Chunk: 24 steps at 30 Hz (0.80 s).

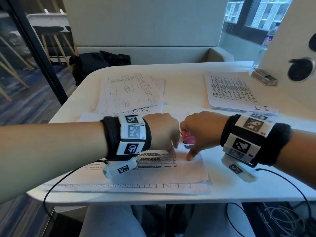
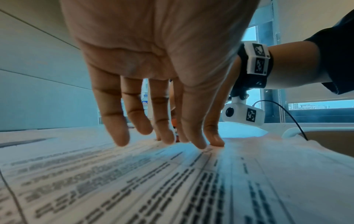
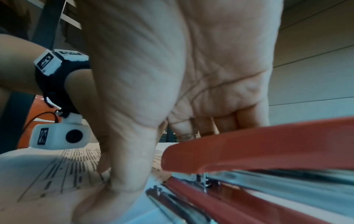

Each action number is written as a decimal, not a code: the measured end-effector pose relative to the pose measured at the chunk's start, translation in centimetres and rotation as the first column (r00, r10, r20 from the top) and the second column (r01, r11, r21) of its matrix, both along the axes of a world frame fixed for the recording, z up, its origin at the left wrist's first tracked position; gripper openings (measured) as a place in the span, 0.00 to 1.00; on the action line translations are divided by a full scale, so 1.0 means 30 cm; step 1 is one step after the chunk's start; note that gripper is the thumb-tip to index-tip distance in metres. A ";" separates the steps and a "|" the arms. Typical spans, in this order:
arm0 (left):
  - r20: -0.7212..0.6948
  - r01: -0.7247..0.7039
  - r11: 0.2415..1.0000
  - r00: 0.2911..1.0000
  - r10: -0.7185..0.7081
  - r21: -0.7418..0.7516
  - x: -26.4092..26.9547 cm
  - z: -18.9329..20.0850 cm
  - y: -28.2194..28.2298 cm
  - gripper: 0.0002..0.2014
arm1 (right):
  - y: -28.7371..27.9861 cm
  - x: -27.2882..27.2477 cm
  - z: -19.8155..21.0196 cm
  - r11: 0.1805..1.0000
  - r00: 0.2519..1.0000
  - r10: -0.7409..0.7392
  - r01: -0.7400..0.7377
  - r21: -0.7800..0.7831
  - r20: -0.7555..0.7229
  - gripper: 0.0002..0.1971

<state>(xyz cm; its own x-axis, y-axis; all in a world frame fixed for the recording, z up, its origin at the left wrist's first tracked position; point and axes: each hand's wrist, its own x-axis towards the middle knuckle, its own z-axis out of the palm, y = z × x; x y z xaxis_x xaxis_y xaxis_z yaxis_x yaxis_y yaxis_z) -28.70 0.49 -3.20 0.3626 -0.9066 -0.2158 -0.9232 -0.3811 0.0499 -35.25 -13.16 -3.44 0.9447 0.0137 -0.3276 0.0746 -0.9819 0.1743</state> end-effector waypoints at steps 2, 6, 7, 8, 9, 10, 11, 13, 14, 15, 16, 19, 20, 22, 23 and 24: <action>-0.027 0.026 1.000 0.999 -0.027 -0.014 -0.009 -0.001 -0.005 0.11 | 0.004 0.004 -0.003 1.000 1.000 0.004 -0.004 0.028 0.000 0.36; -0.035 0.058 0.998 0.998 -0.058 -0.003 -0.027 -0.018 -0.015 0.09 | 0.016 0.008 -0.006 0.999 1.000 -0.007 0.007 0.042 -0.002 0.31; -0.035 0.058 0.998 0.998 -0.058 -0.001 -0.030 -0.021 -0.018 0.09 | 0.017 0.007 -0.007 0.999 1.000 -0.006 0.007 0.037 -0.004 0.30; -0.036 0.055 0.998 0.998 -0.055 -0.001 -0.032 -0.025 -0.021 0.08 | 0.020 0.005 -0.007 0.999 1.000 -0.004 0.004 0.033 -0.007 0.29; -0.036 0.052 0.999 0.998 -0.052 -0.003 -0.032 -0.026 -0.022 0.08 | 0.022 0.004 -0.006 1.000 1.000 -0.003 0.003 0.030 -0.008 0.28; -0.034 0.050 0.999 0.998 -0.050 -0.006 -0.032 -0.026 -0.023 0.07 | 0.023 0.001 -0.004 1.000 1.000 -0.003 0.003 0.028 -0.007 0.28; -0.031 0.051 0.999 0.998 -0.052 -0.011 -0.031 -0.027 -0.023 0.07 | 0.024 -0.002 -0.003 1.000 1.000 -0.002 0.002 0.025 -0.002 0.28; -0.030 0.056 0.998 0.998 -0.057 -0.019 -0.029 -0.029 -0.021 0.07 | 0.024 -0.005 -0.002 1.000 1.000 0.002 -0.002 0.018 0.010 0.29; -0.032 0.058 0.998 0.998 -0.059 -0.022 -0.030 -0.029 -0.020 0.07 | 0.024 -0.006 -0.003 1.000 1.000 0.004 -0.004 0.016 0.013 0.30; -0.032 0.059 0.998 0.998 -0.060 -0.025 -0.031 -0.031 -0.018 0.07 | 0.023 -0.006 -0.005 1.000 1.000 0.004 -0.004 0.013 0.014 0.31; -0.033 0.061 0.998 0.998 -0.062 -0.030 -0.032 -0.033 -0.016 0.07 | 0.022 -0.006 -0.007 1.000 1.000 0.001 -0.001 0.007 0.014 0.32; -0.043 0.075 0.996 0.996 -0.077 -0.041 -0.034 -0.044 -0.009 0.07 | 0.019 -0.002 -0.012 1.000 1.000 -0.002 0.002 -0.012 0.010 0.33; -0.041 0.082 0.996 0.996 -0.084 -0.039 -0.035 -0.051 -0.007 0.07 | 0.019 -0.003 -0.012 1.000 1.000 0.000 0.000 -0.015 0.010 0.33; -0.033 0.084 0.996 0.996 -0.086 -0.038 -0.034 -0.064 -0.005 0.06 | 0.020 -0.004 -0.012 1.000 1.000 0.000 0.000 -0.022 0.008 0.32; -0.029 0.079 0.996 0.996 -0.081 -0.038 -0.034 -0.072 -0.003 0.06 | 0.021 -0.007 -0.010 1.000 1.000 -0.003 0.003 -0.029 0.004 0.32; -0.024 0.073 0.997 0.997 -0.074 -0.038 -0.034 -0.080 -0.002 0.06 | 0.022 -0.008 -0.010 0.999 1.000 -0.004 0.004 -0.037 0.002 0.31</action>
